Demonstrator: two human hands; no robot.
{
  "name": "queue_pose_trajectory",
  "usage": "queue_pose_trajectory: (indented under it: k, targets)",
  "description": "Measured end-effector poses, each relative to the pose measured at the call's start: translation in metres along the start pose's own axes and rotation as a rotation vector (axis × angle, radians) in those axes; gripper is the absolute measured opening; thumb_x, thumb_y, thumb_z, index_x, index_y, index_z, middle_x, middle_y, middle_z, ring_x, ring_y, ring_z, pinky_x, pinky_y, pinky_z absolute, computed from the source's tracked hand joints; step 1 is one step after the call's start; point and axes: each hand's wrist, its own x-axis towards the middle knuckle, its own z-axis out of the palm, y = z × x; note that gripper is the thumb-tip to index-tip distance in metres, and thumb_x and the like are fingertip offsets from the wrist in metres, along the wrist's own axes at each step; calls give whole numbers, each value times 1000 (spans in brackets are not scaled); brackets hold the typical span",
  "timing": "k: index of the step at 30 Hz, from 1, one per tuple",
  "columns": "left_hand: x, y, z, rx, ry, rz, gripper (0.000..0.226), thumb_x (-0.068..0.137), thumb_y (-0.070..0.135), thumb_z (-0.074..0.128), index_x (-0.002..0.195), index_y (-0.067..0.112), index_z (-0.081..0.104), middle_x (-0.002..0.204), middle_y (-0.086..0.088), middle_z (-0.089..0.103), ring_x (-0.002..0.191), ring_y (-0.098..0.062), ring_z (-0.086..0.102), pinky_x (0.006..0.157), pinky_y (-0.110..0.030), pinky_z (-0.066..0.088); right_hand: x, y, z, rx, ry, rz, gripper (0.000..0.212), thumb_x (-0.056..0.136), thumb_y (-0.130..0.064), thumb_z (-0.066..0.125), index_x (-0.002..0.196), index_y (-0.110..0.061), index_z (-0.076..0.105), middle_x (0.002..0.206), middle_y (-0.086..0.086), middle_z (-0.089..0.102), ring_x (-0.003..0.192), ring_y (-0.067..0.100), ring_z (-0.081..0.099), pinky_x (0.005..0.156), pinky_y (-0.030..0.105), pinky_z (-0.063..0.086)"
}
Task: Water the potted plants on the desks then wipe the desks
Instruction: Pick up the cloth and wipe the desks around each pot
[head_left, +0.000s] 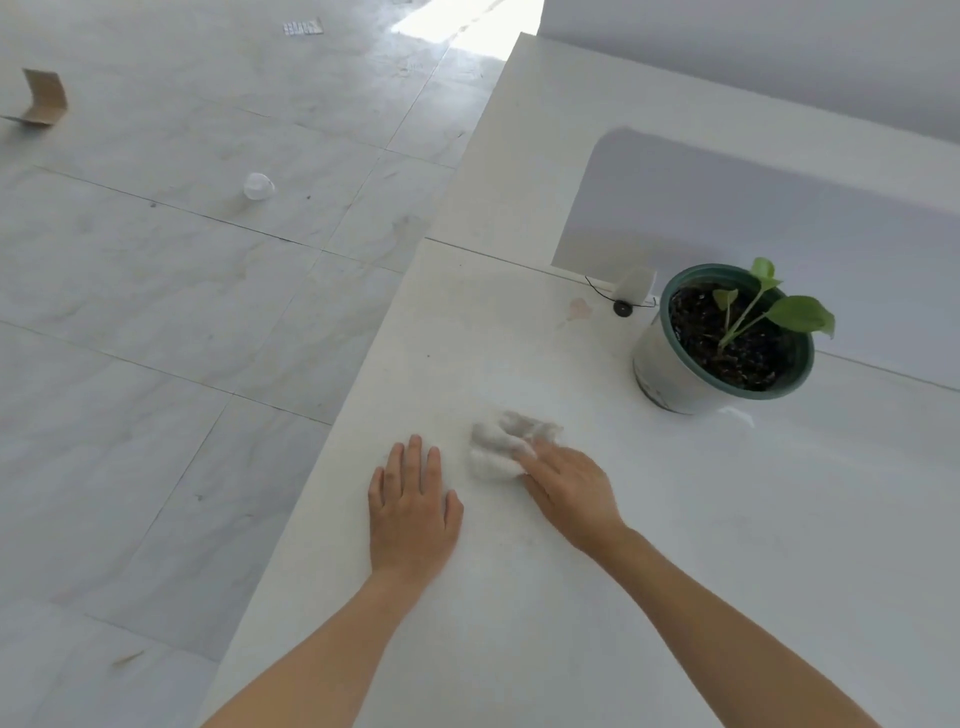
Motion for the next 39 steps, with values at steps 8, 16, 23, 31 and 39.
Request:
queue_pose_trajectory:
  k: [8, 16, 23, 31, 39]
  targets:
    - [0, 1, -2, 56, -36, -12, 55, 76, 32, 35, 114, 7, 64, 124, -15, 63, 113, -32, 61, 94, -45, 45, 65, 59, 4, -21, -374, 665, 52, 95, -37, 30, 145, -24, 20, 153, 14, 20, 139, 37, 19, 111, 50, 20]
    - [-1, 2, -4, 59, -22, 1, 54, 75, 33, 36, 115, 6, 61, 125, -19, 61, 113, -36, 60, 96, -46, 31, 12, 4, 10, -37, -517, 367, 70, 88, -55, -6, 145, -23, 20, 152, 13, 26, 140, 35, 23, 111, 48, 25]
    - [-3, 4, -8, 25, -67, -6, 55, 76, 33, 35, 114, 3, 62, 124, -20, 61, 112, -39, 60, 89, -54, 47, -98, 15, -26, -49, -391, 143, 46, 99, -31, 11, 133, -15, 38, 140, 5, 37, 127, 27, 36, 103, 37, 32]
    - [-3, 6, -5, 35, -40, -10, 57, 77, 32, 33, 117, 1, 59, 127, -23, 58, 115, -41, 57, 92, -55, 44, -69, 151, -82, 34, -107, 1077, 53, 92, -36, 20, 144, -25, 21, 152, 11, 25, 140, 31, 19, 112, 50, 15]
    - [0, 5, 5, 41, 34, -25, 58, 78, 33, 31, 121, 2, 56, 130, -22, 55, 119, -41, 53, 95, -51, 42, -52, 154, -37, 10, -381, 1098, 55, 90, -56, 17, 142, -39, 11, 158, -1, -9, 143, 27, -16, 112, 53, -14]
